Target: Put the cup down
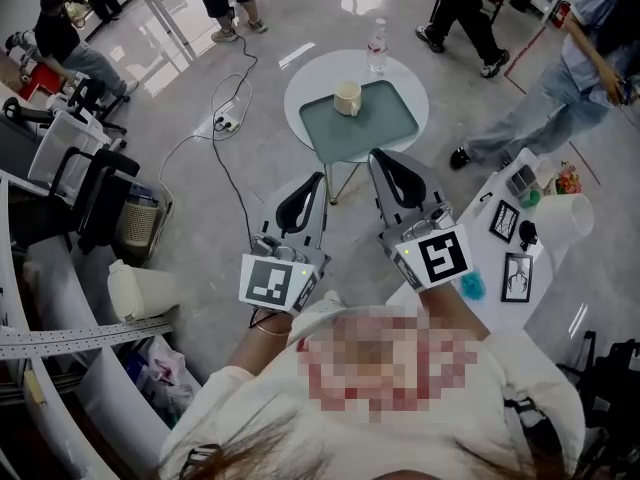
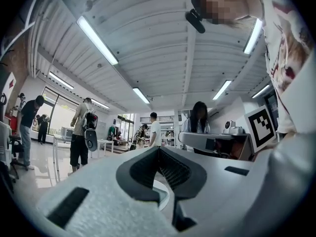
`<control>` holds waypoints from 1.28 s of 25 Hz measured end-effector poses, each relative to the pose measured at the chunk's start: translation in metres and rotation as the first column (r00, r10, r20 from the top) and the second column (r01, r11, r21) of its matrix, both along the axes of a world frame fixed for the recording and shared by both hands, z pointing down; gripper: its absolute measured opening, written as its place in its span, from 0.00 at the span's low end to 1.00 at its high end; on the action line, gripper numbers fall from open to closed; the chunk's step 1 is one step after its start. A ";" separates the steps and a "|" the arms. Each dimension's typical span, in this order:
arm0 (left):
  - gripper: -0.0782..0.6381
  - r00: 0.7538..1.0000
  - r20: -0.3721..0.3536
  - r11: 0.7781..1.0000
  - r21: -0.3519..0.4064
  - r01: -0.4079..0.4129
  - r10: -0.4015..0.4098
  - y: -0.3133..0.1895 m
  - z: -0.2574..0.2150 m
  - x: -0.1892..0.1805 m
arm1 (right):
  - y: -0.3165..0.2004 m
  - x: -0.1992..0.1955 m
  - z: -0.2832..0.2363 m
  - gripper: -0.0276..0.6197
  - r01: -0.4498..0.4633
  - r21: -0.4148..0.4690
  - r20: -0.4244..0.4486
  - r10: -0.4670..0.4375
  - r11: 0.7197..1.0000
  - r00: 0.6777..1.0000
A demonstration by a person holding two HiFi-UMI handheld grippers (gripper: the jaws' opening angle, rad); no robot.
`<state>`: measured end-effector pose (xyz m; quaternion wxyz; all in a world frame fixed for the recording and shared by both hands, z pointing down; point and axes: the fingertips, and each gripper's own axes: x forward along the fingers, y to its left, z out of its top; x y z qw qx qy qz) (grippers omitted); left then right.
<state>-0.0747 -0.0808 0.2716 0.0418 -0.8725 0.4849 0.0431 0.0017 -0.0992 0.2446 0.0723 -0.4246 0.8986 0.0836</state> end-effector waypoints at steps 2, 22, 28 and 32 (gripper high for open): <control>0.13 1.000 -0.010 1.000 -0.003 0.002 -0.002 0.012 -0.001 0.017 | 0.011 0.015 0.002 0.09 0.007 -0.002 0.002 -0.007 1.000 1.000; 0.13 0.995 0.000 0.995 0.011 0.102 -0.102 0.154 0.007 0.082 | 0.147 0.097 0.016 0.09 0.071 -0.014 0.026 -0.070 0.997 0.997; 0.13 0.996 -0.008 0.995 0.012 0.094 -0.094 0.179 0.004 0.090 | 0.172 0.103 0.015 0.09 0.070 -0.021 0.033 -0.069 0.997 0.997; 0.13 0.996 -0.013 0.996 0.018 0.093 -0.093 0.204 0.002 0.087 | 0.191 0.101 0.017 0.09 0.054 -0.040 0.036 -0.053 0.998 0.998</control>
